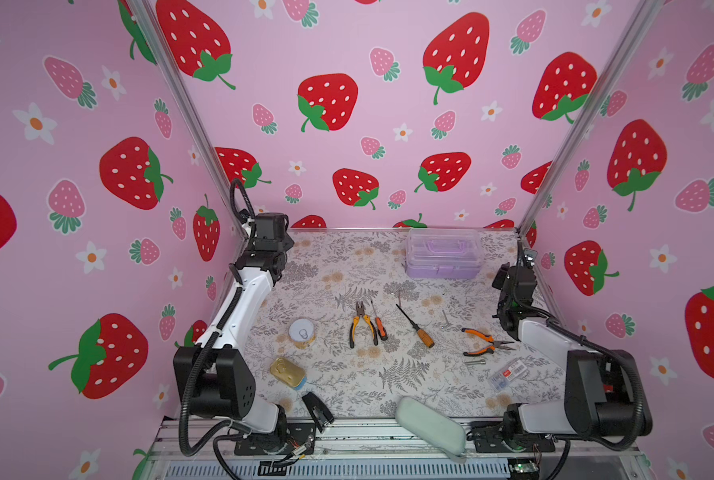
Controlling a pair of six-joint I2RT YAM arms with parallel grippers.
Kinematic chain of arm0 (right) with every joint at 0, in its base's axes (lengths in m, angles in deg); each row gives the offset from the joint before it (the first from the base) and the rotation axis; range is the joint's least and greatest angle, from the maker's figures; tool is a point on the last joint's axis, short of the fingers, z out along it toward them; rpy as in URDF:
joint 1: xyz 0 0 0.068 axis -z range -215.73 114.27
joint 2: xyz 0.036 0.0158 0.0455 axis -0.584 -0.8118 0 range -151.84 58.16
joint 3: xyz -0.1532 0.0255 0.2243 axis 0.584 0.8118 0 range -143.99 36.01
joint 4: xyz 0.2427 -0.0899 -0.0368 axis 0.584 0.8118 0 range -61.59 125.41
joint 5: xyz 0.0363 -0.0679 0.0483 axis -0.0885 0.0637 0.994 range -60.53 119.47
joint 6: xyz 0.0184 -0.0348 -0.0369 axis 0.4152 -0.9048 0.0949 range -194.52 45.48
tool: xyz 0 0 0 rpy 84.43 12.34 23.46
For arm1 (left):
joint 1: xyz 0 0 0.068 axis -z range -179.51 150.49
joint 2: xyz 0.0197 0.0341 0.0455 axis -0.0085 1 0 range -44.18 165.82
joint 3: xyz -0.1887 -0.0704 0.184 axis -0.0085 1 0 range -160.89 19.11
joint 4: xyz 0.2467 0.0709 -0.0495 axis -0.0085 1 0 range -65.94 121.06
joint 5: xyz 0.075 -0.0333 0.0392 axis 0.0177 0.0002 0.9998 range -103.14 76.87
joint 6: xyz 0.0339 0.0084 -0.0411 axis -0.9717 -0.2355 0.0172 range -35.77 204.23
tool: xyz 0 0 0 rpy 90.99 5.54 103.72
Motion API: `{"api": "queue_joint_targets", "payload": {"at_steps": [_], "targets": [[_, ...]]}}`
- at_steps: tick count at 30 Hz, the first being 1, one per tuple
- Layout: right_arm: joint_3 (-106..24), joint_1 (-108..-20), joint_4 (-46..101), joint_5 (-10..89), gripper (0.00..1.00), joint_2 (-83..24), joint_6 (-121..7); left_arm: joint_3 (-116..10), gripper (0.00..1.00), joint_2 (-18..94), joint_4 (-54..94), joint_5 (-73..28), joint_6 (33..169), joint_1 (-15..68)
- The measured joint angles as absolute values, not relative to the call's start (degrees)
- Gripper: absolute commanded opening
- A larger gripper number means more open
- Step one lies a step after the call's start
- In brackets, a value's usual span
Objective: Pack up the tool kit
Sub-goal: 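Raise both arms and reach toward the lilac tool box at the far side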
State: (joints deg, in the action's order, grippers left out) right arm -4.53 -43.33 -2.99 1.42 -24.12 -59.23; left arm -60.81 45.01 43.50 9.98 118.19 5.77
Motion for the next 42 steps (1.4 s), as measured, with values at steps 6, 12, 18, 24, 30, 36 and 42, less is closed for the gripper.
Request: {"api": "queue_joint_targets", "payload": {"at_steps": [6, 12, 18, 24, 30, 36, 42], "targets": [[-17.95, -41.16, 3.91, 7.67, 0.53, -33.78, -54.92, -73.03, 0.77, 57.14, 46.13, 0.93, 114.28, 13.31], [-30.82, -35.09, 7.17, 22.92, 0.78, -45.17, -48.04, -86.34, 0.86, 68.09, 49.03, -9.87, 111.19, 17.74], [-43.17, -32.31, 8.42, 38.64, 0.84, -58.24, -41.46, -95.79, 0.92, 76.92, 51.96, -16.95, 109.62, 21.13], [-52.11, -32.62, 9.4, 49.09, 0.82, -67.29, -37.94, -98.74, 0.93, 81.25, 52.84, -20.82, 109.49, 23.45], [-64.06, -34.93, 13.77, 55.21, 0.71, -74.29, -39.25, -99.3, 0.94, 82.78, 53.23, -21.93, 109.53, 24.26], [-76.04, -40.66, 20.9, 57.79, 0.69, -80.49, -42.95, -103.06, 0.94, 83.02, 54.63, -21.15, 109.49, 23.71], [-78.29, -47.74, 23.65, 59.21, 0.72, -81.26, -43.78, -104.16, 0.94, 83.02, 55.17, -19.53, 109.27, 22.16]]}}
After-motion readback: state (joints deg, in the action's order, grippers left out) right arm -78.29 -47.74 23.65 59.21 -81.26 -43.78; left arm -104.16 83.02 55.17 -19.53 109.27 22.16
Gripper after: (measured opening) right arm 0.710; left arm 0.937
